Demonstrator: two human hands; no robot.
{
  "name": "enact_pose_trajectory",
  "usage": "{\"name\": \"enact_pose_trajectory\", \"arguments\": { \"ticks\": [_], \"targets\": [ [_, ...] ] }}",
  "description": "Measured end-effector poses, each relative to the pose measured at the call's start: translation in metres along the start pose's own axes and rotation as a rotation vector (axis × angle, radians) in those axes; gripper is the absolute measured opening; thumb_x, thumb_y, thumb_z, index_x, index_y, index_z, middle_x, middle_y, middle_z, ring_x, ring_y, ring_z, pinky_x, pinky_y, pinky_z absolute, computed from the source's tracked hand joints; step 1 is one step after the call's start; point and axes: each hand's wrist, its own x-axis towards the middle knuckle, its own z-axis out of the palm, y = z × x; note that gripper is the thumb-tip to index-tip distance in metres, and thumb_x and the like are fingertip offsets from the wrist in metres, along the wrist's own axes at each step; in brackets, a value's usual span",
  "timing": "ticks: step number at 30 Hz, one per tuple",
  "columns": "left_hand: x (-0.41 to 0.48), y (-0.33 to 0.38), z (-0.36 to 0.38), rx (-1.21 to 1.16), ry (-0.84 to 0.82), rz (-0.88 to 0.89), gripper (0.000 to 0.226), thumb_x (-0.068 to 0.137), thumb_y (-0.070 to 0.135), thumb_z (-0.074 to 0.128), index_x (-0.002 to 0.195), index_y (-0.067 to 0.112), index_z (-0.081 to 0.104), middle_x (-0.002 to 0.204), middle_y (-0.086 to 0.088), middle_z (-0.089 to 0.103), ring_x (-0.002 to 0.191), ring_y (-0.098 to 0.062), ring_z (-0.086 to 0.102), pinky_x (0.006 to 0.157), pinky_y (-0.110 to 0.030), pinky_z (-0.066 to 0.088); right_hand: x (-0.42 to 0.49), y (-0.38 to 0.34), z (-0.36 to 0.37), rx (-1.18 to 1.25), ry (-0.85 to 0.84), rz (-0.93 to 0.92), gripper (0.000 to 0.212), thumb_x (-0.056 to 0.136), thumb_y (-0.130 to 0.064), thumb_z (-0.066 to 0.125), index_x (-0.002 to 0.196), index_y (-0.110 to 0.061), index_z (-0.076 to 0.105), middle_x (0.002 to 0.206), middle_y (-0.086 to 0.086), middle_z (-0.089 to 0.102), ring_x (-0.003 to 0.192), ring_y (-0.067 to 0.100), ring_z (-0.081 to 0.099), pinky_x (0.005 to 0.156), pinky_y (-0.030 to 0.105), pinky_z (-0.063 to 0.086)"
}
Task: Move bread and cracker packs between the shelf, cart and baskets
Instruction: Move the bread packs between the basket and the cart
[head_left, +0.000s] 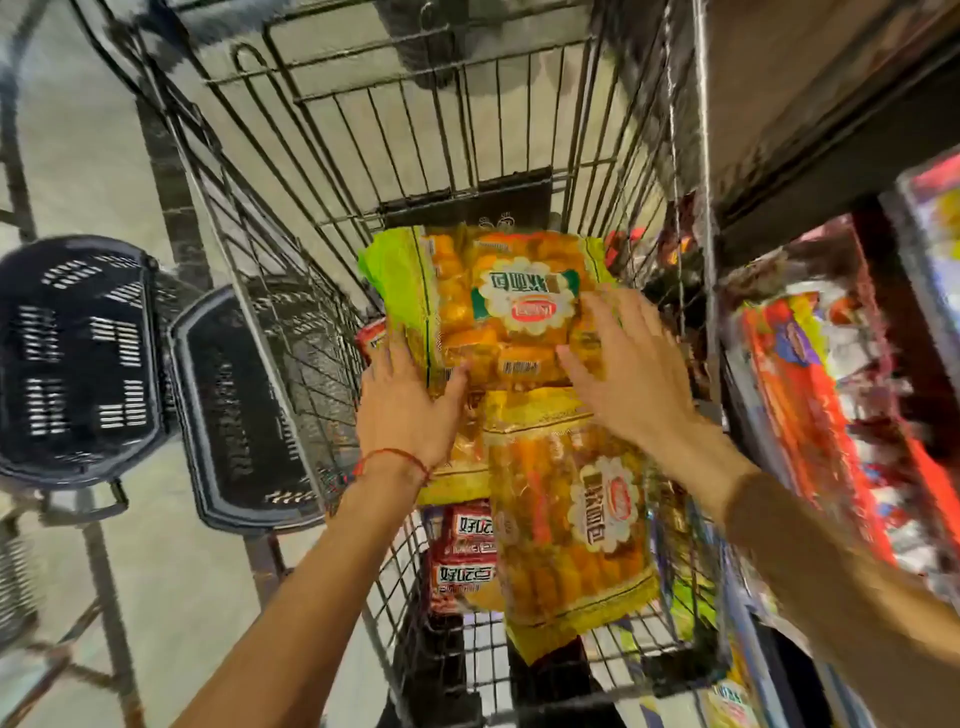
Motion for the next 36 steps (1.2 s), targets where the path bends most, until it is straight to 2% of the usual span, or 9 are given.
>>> {"name": "enact_pose_trajectory", "arguments": {
  "ticks": [8, 14, 16, 19, 23, 25, 27, 34, 36],
  "targets": [
    [0.029, -0.004, 0.024, -0.180, -0.132, -0.271, 0.123, 0.063, 0.098, 0.050, 0.145, 0.009, 0.035, 0.137, -0.020, 0.058, 0.124, -0.043, 0.054, 0.103, -0.056, 0.047, 0.031, 0.012, 0.047, 0.226, -0.340, 0.363, 0.100, 0.094, -0.076, 0.047, 0.167, -0.027, -0.001, 0.175, 0.003, -0.012, 0.160, 0.035, -0.010, 0.128, 0.060, 0.007],
    [0.042, -0.014, 0.031, -0.372, -0.186, -0.387, 0.099, 0.075, 0.074, 0.070, 0.147, 0.013, 0.044, 0.139, -0.010, 0.061, 0.124, -0.029, 0.060, 0.099, -0.038, 0.047, 0.028, 0.014, 0.068, 0.237, -0.265, 0.422, 0.117, 0.084, -0.075, 0.065, 0.166, -0.023, -0.001, 0.174, 0.015, -0.006, 0.160, 0.038, -0.004, 0.127, 0.059, 0.007],
    [0.046, -0.017, 0.029, -0.572, -0.194, -0.456, 0.079, 0.082, 0.060, 0.073, 0.142, 0.013, 0.052, 0.120, -0.003, 0.068, 0.095, -0.007, 0.073, 0.078, -0.022, 0.056, 0.031, 0.015, 0.066, 0.314, -0.217, 0.443, 0.119, 0.080, -0.071, 0.073, 0.166, -0.022, 0.006, 0.173, 0.014, 0.010, 0.159, 0.038, 0.009, 0.127, 0.057, 0.014],
    [0.045, -0.016, 0.029, -0.734, -0.273, -0.452, 0.042, 0.095, 0.039, 0.068, 0.128, 0.016, 0.055, 0.089, 0.008, 0.061, 0.041, 0.013, 0.056, 0.037, -0.007, 0.040, 0.032, 0.013, 0.060, 0.323, -0.153, 0.434, 0.113, 0.081, -0.066, 0.077, 0.165, -0.024, 0.014, 0.168, 0.012, 0.024, 0.155, 0.036, 0.023, 0.123, 0.056, 0.026],
    [0.030, -0.012, 0.020, -0.897, -0.262, -0.395, 0.048, 0.088, 0.046, 0.074, 0.122, 0.013, 0.067, 0.110, -0.010, 0.076, 0.087, -0.021, 0.077, 0.061, -0.036, 0.063, 0.023, 0.002, 0.052, 0.328, -0.109, 0.422, 0.107, 0.085, -0.062, 0.075, 0.165, -0.025, 0.014, 0.168, 0.009, 0.026, 0.154, 0.036, 0.024, 0.122, 0.060, 0.029],
    [0.022, -0.015, 0.015, -0.949, -0.260, -0.367, 0.075, 0.074, 0.062, 0.082, 0.116, 0.003, 0.067, 0.107, -0.025, 0.073, 0.094, -0.048, 0.071, 0.066, -0.066, 0.059, 0.018, -0.002, 0.045, 0.362, -0.104, 0.415, 0.103, 0.087, -0.062, 0.073, 0.165, -0.028, 0.014, 0.168, 0.009, 0.027, 0.155, 0.036, 0.024, 0.123, 0.061, 0.027],
    [0.017, -0.026, 0.013, -1.025, -0.284, -0.311, 0.089, 0.067, 0.067, 0.085, 0.110, -0.008, 0.062, 0.110, -0.040, 0.064, 0.092, -0.054, 0.070, 0.064, -0.076, 0.053, 0.011, -0.006, 0.034, 0.414, -0.098, 0.413, 0.096, 0.090, -0.063, 0.069, 0.164, -0.033, 0.015, 0.169, 0.007, 0.028, 0.156, 0.035, 0.024, 0.123, 0.062, 0.027],
    [-0.030, -0.018, -0.050, -0.996, -0.294, -0.092, 0.035, 0.094, 0.033, 0.072, 0.115, 0.005, 0.071, 0.112, -0.019, 0.075, 0.101, -0.040, 0.073, 0.083, -0.061, 0.058, -0.047, -0.025, -0.012, 0.398, 0.021, 0.353, 0.076, 0.095, -0.062, 0.058, 0.158, -0.029, 0.029, 0.149, 0.004, 0.045, 0.136, 0.029, 0.046, 0.109, 0.057, 0.043],
    [-0.039, -0.022, -0.059, -0.940, -0.299, -0.032, 0.019, 0.097, 0.024, 0.069, 0.105, 0.007, 0.073, 0.098, -0.007, 0.079, 0.091, -0.021, 0.075, 0.080, -0.040, 0.061, -0.067, -0.028, -0.017, 0.319, 0.046, 0.357, 0.082, 0.093, -0.070, 0.050, 0.158, -0.024, 0.028, 0.144, 0.005, 0.042, 0.133, 0.028, 0.044, 0.106, 0.056, 0.045]
  ]
}}
